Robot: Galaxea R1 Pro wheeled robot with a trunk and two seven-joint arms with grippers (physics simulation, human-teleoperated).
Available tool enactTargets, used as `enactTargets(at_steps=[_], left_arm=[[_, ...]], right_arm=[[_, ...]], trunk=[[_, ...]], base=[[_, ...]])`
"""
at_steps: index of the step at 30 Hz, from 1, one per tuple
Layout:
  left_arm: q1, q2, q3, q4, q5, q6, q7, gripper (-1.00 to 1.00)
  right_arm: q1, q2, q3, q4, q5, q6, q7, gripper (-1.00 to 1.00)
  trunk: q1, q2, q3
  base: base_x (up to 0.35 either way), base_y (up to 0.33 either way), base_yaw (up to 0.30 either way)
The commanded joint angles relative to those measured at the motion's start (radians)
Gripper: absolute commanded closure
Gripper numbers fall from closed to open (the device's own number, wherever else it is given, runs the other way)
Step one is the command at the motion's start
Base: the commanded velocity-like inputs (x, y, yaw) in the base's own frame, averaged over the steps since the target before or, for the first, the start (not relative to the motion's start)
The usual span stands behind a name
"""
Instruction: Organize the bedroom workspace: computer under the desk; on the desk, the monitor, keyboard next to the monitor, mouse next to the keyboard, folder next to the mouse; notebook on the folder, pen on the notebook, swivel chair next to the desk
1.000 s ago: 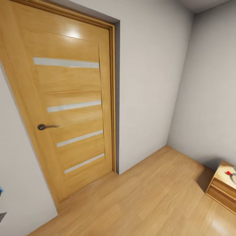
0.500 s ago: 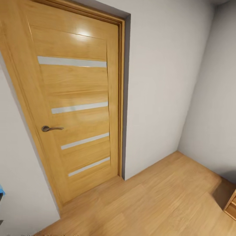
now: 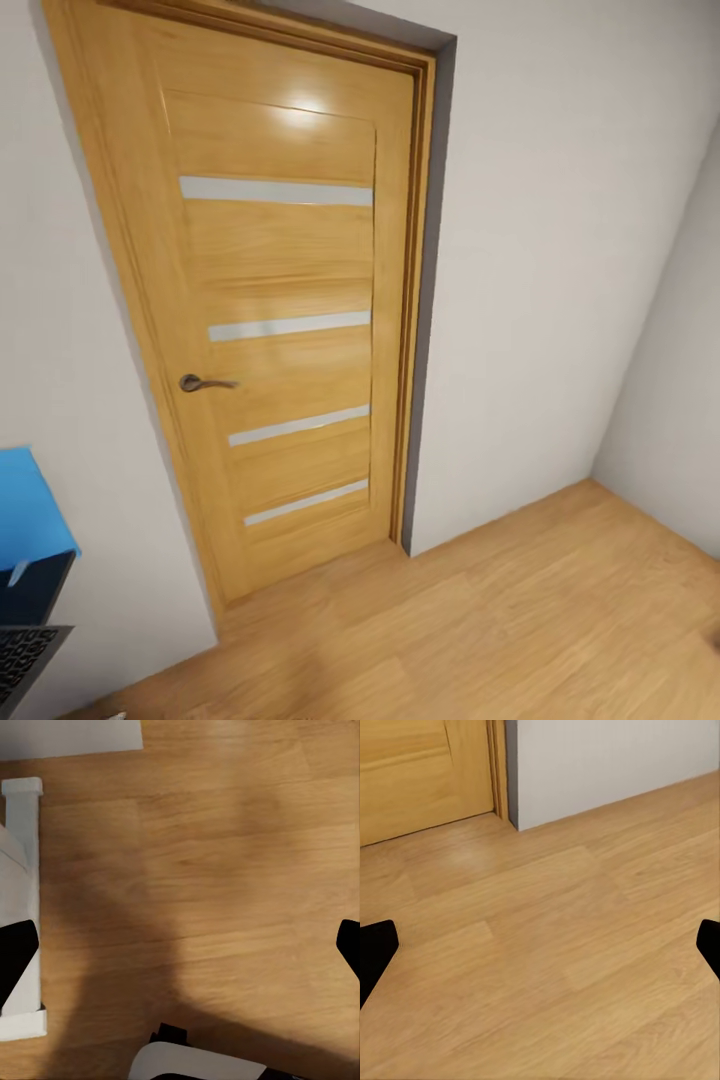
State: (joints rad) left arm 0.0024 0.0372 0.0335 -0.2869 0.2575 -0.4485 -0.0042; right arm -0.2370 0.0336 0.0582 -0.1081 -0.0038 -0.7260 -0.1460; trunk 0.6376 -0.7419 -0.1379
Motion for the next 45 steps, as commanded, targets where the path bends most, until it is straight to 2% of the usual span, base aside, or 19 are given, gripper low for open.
enactTargets(at_steps=[1, 26, 45], left_arm=[[0.000, 0.000, 0.003, -0.002, -0.001, -0.001, 0.000, -1.00], [0.000, 0.000, 0.002, -0.002, -0.001, 0.000, 0.000, -1.00], [0.001, 0.000, 0.003, -0.002, -0.001, -0.001, 0.000, -1.00]], right_arm=[[-0.001, 0.000, 0.006, 0.001, 0.000, -0.002, -0.007, -1.00], [-0.001, 0.000, 0.008, 0.002, 0.005, -0.001, -0.007, -1.00], [-0.001, 0.000, 0.009, 0.002, 0.005, 0.003, -0.007, -1.00]], trunk=[[0.000, -0.001, -0.001], [0.000, -0.001, -0.001], [0.000, -0.001, -0.001]], base=[[0.001, -0.222, 0.280], [0.000, -0.283, 0.284], [0.000, -0.031, 0.285]])
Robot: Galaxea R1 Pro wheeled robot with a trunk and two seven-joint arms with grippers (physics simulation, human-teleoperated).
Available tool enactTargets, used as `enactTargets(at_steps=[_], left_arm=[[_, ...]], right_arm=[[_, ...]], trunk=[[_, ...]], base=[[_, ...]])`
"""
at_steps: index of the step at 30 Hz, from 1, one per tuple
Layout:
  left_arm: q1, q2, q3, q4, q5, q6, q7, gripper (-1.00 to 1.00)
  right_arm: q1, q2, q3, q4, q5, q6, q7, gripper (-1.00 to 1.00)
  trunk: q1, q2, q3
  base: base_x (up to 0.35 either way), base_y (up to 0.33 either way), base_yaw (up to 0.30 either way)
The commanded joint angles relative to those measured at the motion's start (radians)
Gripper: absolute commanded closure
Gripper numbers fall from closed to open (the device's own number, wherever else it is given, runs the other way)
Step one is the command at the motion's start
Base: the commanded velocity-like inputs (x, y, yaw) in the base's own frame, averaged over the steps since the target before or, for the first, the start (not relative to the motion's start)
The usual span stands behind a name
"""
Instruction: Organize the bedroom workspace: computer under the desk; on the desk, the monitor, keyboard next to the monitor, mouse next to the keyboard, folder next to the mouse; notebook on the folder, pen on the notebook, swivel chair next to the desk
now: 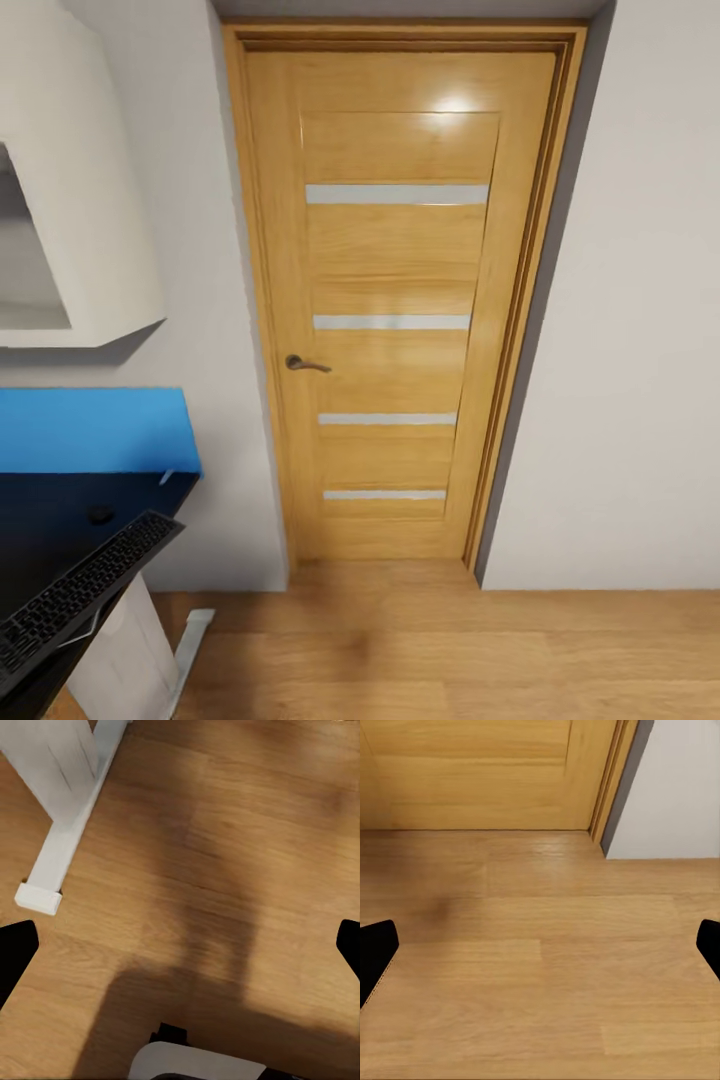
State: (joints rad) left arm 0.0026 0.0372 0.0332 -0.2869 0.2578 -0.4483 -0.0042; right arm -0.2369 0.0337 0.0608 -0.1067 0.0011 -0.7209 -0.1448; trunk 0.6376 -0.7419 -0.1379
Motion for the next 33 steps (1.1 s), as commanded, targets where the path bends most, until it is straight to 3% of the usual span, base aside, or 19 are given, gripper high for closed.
enactTargets(at_steps=[1, 33], left_arm=[[0.000, 0.000, 0.003, -0.001, -0.001, -0.001, 0.000, -1.00], [0.000, -0.001, 0.004, -0.001, -0.002, -0.001, 0.000, -1.00]], right_arm=[[-0.001, 0.000, 0.007, 0.001, 0.000, -0.002, -0.008, -1.00], [-0.001, -0.004, 0.006, 0.001, -0.002, 0.020, -0.008, -1.00]], trunk=[[0.000, -0.001, -0.001], [0.000, -0.001, -0.001]], base=[[0.000, 0.000, 0.285], [0.000, 0.000, 0.285]])
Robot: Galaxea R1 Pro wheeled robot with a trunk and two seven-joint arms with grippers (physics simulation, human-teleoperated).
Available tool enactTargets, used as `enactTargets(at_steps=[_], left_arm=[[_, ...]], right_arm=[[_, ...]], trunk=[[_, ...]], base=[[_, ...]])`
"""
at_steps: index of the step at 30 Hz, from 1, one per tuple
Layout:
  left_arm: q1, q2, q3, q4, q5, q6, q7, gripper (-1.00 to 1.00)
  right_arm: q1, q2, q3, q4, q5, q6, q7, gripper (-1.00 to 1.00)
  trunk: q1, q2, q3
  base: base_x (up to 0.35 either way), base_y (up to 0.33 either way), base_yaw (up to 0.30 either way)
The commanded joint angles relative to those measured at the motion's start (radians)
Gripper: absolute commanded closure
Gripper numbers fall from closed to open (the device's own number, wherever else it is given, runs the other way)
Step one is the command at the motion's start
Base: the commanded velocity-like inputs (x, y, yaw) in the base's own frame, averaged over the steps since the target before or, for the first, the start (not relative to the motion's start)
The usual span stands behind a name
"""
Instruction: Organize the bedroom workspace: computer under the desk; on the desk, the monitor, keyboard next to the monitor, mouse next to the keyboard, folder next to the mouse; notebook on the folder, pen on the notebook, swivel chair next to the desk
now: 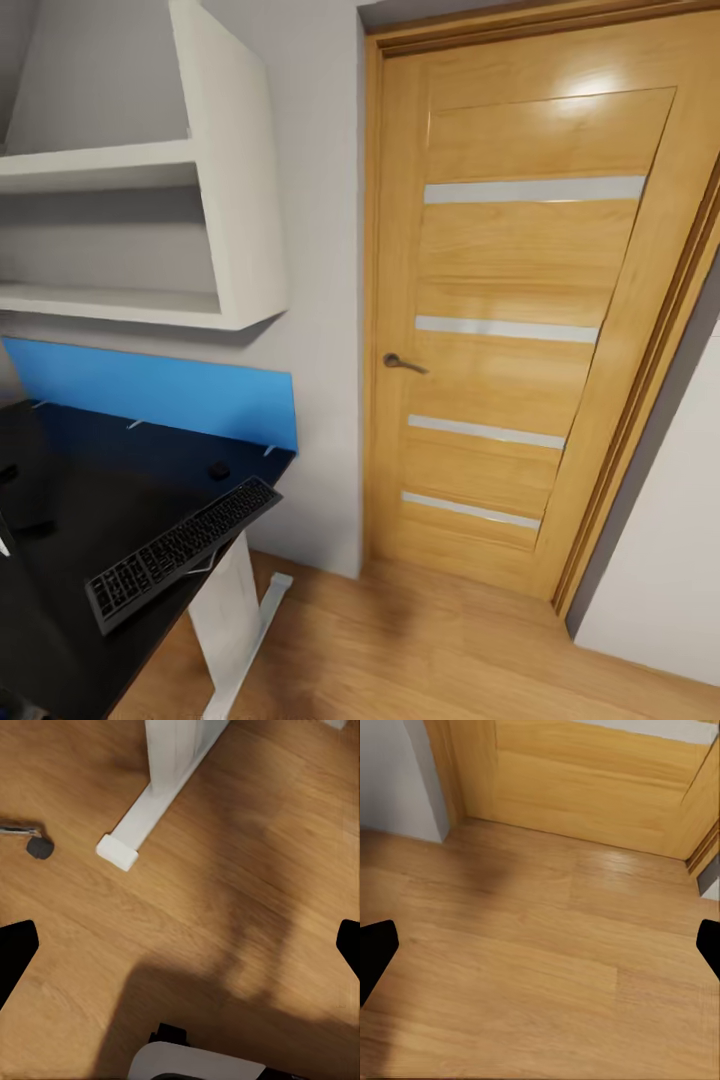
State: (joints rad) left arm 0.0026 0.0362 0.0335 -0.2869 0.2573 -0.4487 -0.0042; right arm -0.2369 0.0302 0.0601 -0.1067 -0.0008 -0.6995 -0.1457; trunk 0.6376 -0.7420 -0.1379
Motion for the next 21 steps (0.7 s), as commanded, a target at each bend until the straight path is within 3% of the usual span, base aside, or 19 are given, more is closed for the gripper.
enactTargets(at_steps=[1, 11, 15, 21], left_arm=[[0.000, -0.001, 0.002, -0.001, -0.001, -0.002, 0.000, -1.00], [0.000, -0.012, 0.001, -0.017, 0.000, -0.005, 0.001, -1.00], [0.000, -0.062, 0.000, -0.127, -0.001, -0.004, 0.002, -1.00], [0.000, -0.103, -0.001, -0.264, -0.004, 0.018, 0.025, -1.00]], right_arm=[[-0.001, -0.001, 0.005, 0.001, 0.000, 0.001, -0.008, -1.00], [-0.001, 0.000, 0.002, -0.002, -0.001, -0.032, -0.010, -1.00], [-0.001, 0.000, -0.001, 0.000, -0.003, -0.102, -0.012, -1.00], [-0.001, 0.000, 0.000, 0.010, -0.004, -0.120, -0.013, -1.00]], trunk=[[0.000, -0.001, -0.001], [0.000, -0.001, -0.001], [0.000, -0.001, -0.001], [0.000, -0.001, -0.001]], base=[[0.000, 0.000, 0.286], [0.000, 0.000, 0.286], [0.000, 0.000, 0.286], [0.000, 0.000, 0.288]])
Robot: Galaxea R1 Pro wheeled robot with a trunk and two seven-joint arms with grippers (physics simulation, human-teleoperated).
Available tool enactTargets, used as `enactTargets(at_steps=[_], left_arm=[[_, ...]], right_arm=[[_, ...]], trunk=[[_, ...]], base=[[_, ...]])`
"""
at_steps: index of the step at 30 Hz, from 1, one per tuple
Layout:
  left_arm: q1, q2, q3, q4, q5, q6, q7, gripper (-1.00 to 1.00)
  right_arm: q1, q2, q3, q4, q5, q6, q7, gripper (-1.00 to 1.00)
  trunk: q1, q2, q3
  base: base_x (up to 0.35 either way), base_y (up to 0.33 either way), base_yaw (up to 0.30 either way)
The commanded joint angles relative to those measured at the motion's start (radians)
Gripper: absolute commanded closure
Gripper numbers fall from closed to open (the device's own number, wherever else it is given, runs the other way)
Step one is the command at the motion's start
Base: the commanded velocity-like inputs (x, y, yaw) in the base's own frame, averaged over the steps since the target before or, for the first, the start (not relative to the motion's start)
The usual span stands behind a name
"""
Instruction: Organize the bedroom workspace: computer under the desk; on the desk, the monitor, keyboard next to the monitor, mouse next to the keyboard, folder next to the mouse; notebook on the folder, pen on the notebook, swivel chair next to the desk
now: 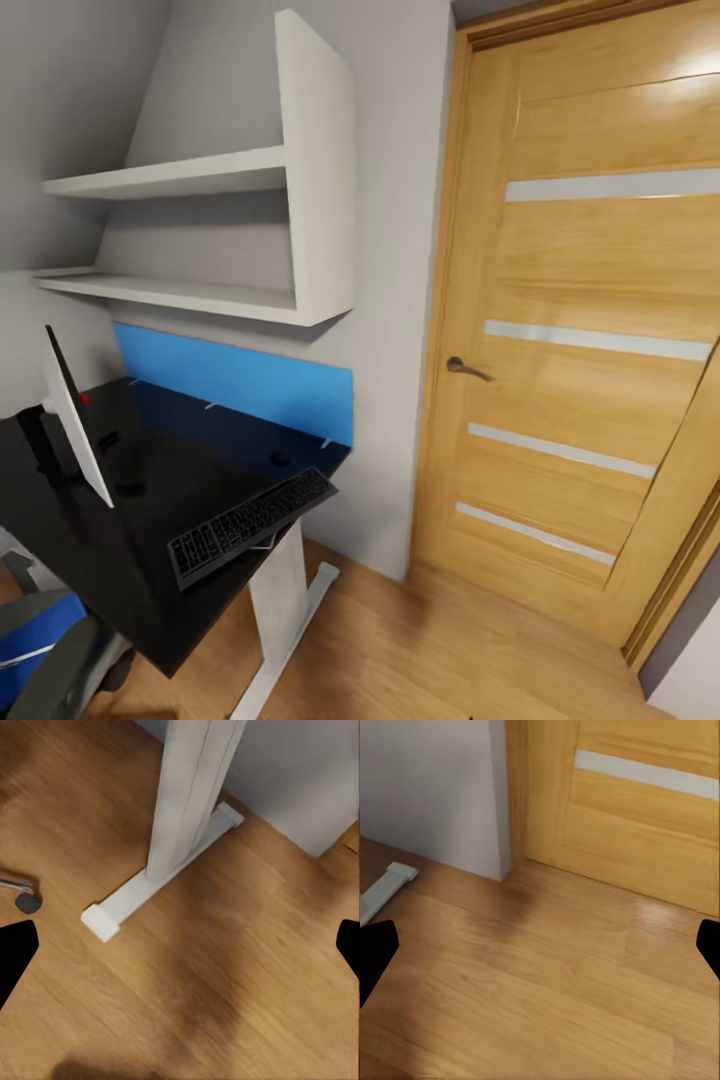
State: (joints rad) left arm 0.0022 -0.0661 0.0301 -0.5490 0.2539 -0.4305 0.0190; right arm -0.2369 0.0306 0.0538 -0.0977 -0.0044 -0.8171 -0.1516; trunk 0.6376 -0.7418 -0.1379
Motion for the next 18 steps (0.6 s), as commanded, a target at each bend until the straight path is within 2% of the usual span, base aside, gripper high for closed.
enactTargets(at_steps=[1, 5, 6, 7, 10, 18], left_arm=[[0.000, -0.006, 0.002, -0.020, -0.002, 0.010, 0.013, -1.00], [-0.001, -0.024, 0.001, -0.079, -0.021, 0.108, 0.104, -1.00], [-0.002, -0.028, 0.001, -0.087, -0.029, 0.204, 0.171, -1.00], [-0.002, -0.029, 0.001, -0.080, -0.032, 0.231, 0.189, -1.00], [-0.002, -0.029, 0.002, -0.067, -0.033, 0.245, 0.207, -1.00], [-0.002, -0.028, 0.003, -0.044, -0.036, 0.226, 0.219, -1.00]], right_arm=[[-0.001, 0.000, 0.006, 0.006, 0.000, -0.003, -0.006, -1.00], [-0.001, 0.000, 0.009, 0.028, 0.000, -0.004, -0.005, -1.00], [-0.001, 0.000, 0.010, 0.036, 0.000, -0.005, -0.005, -1.00], [-0.001, 0.000, 0.011, 0.038, 0.000, -0.004, -0.005, -1.00], [-0.001, -0.001, 0.012, 0.040, 0.000, -0.004, -0.005, -1.00], [-0.001, -0.001, 0.012, 0.042, 0.000, -0.004, -0.005, -1.00]], trunk=[[0.000, -0.001, -0.001], [0.000, -0.001, -0.001], [0.000, -0.001, -0.001], [0.000, -0.001, -0.001], [0.000, -0.001, -0.001], [0.000, -0.001, -0.001]], base=[[0.000, 0.000, 0.288], [0.000, 0.000, 0.288], [0.000, 0.000, 0.288], [0.000, 0.000, 0.288], [0.000, 0.000, 0.288], [0.000, 0.000, 0.288]])
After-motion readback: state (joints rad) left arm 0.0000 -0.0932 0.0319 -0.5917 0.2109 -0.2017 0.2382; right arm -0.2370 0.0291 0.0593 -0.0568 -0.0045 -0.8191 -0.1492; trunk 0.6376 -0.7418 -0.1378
